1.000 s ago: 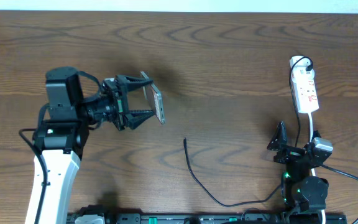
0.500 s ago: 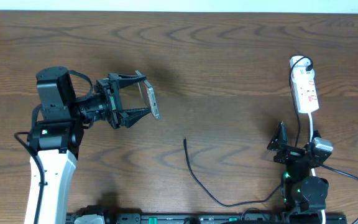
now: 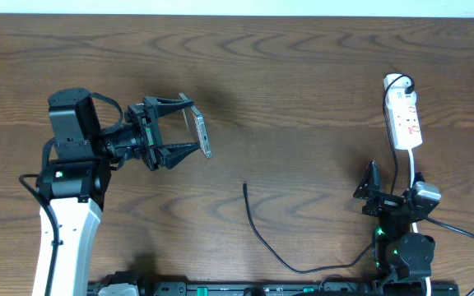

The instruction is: Plug charger to phone and switch on socket

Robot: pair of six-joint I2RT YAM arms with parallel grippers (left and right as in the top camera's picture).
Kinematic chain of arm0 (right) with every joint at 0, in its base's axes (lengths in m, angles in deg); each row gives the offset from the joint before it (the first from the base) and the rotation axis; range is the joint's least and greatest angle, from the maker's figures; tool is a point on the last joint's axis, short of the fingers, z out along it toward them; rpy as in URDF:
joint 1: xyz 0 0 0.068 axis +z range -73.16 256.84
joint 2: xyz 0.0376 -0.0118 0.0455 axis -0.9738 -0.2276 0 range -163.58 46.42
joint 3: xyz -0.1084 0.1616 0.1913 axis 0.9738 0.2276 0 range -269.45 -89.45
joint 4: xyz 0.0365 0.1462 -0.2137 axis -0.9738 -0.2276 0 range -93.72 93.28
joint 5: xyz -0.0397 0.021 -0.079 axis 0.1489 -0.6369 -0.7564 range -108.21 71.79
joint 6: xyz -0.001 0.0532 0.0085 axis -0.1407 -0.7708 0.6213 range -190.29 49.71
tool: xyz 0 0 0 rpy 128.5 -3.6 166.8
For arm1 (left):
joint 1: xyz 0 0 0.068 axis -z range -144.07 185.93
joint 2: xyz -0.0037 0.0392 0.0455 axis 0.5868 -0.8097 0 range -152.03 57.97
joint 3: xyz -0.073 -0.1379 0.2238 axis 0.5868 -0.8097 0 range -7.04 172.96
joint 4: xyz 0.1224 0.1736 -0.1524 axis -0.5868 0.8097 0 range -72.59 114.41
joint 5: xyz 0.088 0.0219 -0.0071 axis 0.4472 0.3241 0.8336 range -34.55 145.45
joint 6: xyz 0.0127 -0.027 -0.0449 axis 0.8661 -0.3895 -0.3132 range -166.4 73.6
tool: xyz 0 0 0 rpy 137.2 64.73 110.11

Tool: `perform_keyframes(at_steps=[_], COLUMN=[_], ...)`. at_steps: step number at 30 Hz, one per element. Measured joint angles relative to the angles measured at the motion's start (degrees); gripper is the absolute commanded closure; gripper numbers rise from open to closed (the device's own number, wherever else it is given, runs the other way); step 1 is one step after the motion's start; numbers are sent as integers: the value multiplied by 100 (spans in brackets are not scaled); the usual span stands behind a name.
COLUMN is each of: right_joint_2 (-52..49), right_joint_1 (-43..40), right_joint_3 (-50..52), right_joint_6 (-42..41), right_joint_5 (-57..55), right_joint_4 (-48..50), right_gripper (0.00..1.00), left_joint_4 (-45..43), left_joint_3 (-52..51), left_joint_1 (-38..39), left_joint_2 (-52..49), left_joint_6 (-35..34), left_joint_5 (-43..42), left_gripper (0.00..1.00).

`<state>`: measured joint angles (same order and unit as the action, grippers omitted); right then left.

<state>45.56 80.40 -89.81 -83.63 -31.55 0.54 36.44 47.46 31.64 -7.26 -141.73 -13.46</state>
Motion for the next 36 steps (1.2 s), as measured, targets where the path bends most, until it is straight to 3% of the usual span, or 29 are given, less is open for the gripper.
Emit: perform_keyframes(at_steps=[7,13,18,22,28,36], right_joint_2=[0,0,0,0,0,0], right_joint_1=[0,0,0,0,0,0], right_joint_3=[0,0,0,0,0,0], right_joint_6=[0,0,0,0,0,0], right_joint_5=[0,2,0,0,0,0], right_joint_4=[0,0,0,0,0,0], right_gripper=[1,1,1,1,1,1], left_joint_4=[2,61,715,1805,2785,3058], left_joint_3=[0,0,0,0,0,0], left_joint_1=[0,0,0,0,-2,0], left_joint_2=[0,0,0,-2,-120,-763], left_joint_6=[122,1016,2234,2973,3357,3462], left_joint_5=[39,490,1517,2953,4789,5447], left_gripper=[93,92,93,93,92,92])
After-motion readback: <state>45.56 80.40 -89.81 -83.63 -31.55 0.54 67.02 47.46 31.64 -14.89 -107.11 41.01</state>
